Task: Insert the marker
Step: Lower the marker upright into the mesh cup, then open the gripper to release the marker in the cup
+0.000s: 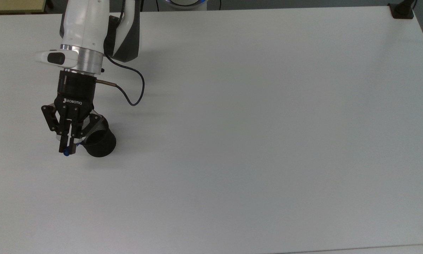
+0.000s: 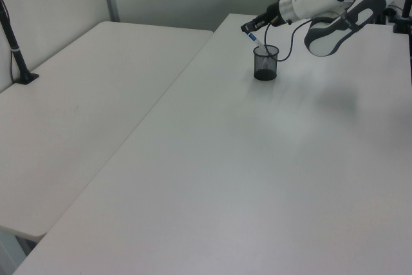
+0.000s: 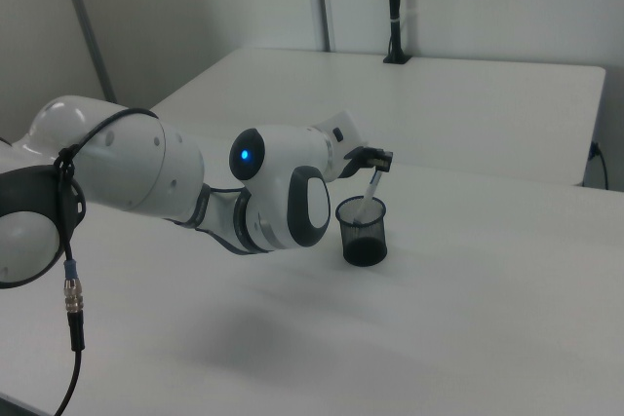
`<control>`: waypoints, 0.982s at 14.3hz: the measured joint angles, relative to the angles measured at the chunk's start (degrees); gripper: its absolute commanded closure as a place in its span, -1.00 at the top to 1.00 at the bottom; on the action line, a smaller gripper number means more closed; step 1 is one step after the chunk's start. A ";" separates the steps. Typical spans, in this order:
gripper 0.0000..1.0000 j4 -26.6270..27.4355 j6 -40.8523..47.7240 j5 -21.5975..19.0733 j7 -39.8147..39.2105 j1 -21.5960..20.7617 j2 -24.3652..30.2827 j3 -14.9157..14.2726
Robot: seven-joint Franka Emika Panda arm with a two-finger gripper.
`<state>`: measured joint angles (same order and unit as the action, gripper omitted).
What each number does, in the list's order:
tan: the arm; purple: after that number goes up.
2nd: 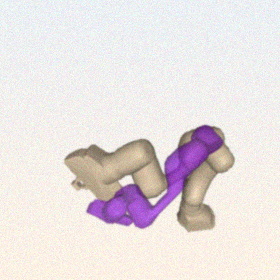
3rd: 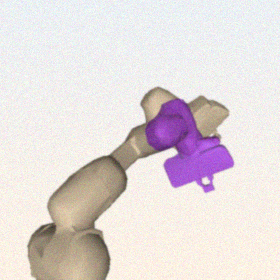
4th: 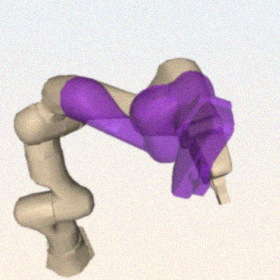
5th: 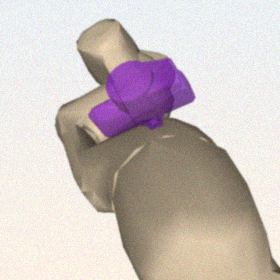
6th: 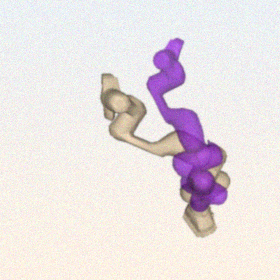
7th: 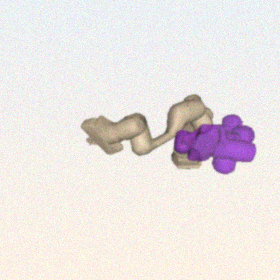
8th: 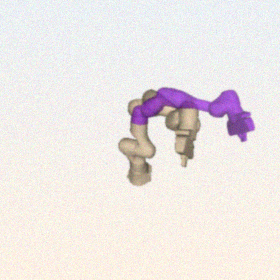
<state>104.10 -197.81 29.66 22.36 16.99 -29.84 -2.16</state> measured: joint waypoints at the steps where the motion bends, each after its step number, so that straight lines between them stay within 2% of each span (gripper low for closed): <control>1: -1.00 0.12 0.00 0.72 0.00 0.00 -0.16 0.00; 4: -1.00 0.42 0.00 2.92 0.00 0.02 -0.75 0.01; 5: -0.93 0.53 0.00 3.61 0.00 0.06 -0.90 0.01; 6: -0.68 0.71 0.00 4.32 0.00 0.15 -0.97 0.01; 8: 0.00 1.00 -0.14 5.15 0.00 0.57 -0.95 0.00; 9: 0.26 1.03 -0.14 5.28 0.00 0.93 -0.93 -0.01; 11: 0.52 1.05 -0.14 5.33 0.00 1.72 -0.87 -0.01; 14: 0.70 1.05 -0.34 5.32 0.76 2.48 0.65 -0.02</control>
<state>105.15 -198.14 34.99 23.11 19.47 -29.20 -2.18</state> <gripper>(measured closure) 0.326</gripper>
